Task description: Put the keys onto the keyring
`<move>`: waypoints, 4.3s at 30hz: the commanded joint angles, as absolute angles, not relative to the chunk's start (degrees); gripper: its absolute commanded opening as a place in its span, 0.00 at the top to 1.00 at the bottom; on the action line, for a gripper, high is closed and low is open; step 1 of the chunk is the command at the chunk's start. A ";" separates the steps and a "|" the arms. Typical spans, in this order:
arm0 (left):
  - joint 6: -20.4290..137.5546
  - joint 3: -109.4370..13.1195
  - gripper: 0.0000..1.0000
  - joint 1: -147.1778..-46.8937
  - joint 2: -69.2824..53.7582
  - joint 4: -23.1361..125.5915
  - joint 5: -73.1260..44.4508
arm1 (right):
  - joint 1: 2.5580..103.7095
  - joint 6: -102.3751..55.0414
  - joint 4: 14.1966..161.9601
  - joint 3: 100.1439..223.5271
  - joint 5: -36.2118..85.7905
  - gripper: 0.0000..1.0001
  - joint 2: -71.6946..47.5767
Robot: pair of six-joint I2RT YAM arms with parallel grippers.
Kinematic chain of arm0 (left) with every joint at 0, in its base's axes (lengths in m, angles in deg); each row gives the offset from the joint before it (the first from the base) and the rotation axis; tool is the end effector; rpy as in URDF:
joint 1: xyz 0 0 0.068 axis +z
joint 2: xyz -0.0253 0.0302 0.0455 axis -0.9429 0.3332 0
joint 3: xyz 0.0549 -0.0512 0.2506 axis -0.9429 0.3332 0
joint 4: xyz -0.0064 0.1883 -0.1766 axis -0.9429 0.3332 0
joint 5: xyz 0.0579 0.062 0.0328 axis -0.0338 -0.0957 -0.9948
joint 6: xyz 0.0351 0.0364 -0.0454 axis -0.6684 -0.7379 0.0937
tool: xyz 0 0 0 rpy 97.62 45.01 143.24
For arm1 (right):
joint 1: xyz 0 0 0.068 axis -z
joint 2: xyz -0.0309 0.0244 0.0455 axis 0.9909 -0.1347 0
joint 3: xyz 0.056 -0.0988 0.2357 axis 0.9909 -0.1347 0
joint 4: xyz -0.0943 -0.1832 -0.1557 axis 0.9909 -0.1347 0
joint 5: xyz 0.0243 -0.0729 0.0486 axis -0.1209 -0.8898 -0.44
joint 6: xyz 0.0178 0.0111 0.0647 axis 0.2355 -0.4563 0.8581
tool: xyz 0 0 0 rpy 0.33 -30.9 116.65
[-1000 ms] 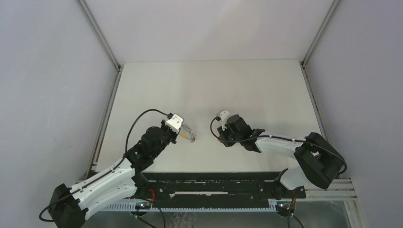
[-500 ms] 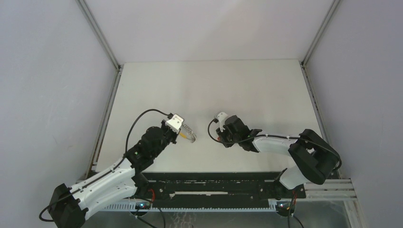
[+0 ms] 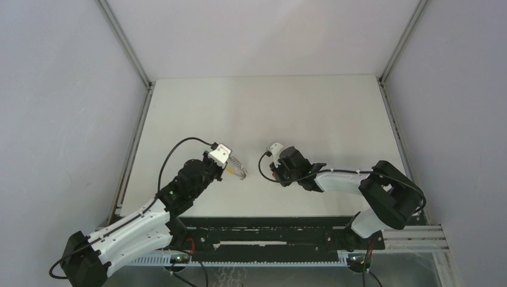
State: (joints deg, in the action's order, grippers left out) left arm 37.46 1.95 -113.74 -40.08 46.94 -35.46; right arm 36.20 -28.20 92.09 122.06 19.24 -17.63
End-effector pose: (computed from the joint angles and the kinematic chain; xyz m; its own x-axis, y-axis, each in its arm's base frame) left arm 0.1583 -0.1321 0.2232 -0.0973 0.3126 -0.9449 0.5339 0.8176 0.2155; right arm 0.2010 0.2113 0.1216 -0.5395 -0.5025 -0.6756 -0.7159 0.6962 0.0538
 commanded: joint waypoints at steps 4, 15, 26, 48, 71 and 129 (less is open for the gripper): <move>38.32 2.21 1.00 -113.56 -40.58 42.65 -34.71 | 34.34 -30.50 93.17 123.64 15.66 0.80 -15.71; 38.22 2.15 1.00 -113.58 -40.52 42.61 -34.49 | 33.33 -32.02 94.03 123.64 14.90 0.81 -16.81; 38.16 2.13 1.00 -113.60 -40.41 42.65 -34.50 | 33.22 -33.43 95.37 123.69 15.47 0.81 -16.75; 38.09 2.09 1.00 -113.60 -40.24 42.69 -34.37 | 33.13 -33.87 95.16 124.48 15.94 0.86 -19.40; 33.47 1.47 1.00 -113.60 -40.76 41.05 -21.89 | 32.59 -46.40 79.11 126.50 22.33 1.00 0.96; 37.36 11.64 1.00 -118.52 -59.49 34.75 -51.52 | 29.13 -55.23 28.62 156.05 19.37 1.00 -33.43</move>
